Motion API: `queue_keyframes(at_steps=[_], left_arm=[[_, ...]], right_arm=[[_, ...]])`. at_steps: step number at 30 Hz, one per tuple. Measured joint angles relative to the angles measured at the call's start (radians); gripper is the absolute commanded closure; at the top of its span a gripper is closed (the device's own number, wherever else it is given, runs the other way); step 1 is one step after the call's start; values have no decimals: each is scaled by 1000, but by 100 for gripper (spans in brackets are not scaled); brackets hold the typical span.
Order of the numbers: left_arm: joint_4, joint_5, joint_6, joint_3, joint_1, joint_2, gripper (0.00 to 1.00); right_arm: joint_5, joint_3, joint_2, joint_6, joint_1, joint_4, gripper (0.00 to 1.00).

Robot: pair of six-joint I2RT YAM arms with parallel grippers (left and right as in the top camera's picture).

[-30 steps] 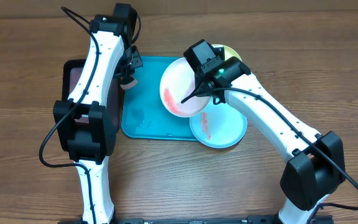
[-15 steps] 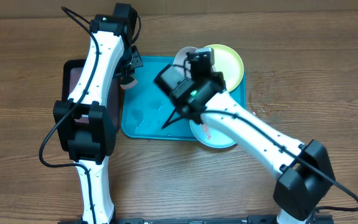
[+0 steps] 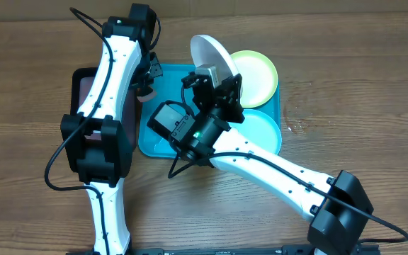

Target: Clean dirty plates on tray and stack at the side

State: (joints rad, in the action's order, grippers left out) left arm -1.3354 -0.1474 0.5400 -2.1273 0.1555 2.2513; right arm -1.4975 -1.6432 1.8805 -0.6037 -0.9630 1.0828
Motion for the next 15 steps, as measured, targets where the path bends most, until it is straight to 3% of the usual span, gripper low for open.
queue_keyframes(at_steps=[8, 15], left_arm=[[-1, 0, 0, 0, 0, 0, 96], [-3, 0, 0, 0, 0, 0, 96]], right_arm=[[34, 0, 0, -6, 2, -26, 96], [566, 1, 0, -12, 104, -69, 96]])
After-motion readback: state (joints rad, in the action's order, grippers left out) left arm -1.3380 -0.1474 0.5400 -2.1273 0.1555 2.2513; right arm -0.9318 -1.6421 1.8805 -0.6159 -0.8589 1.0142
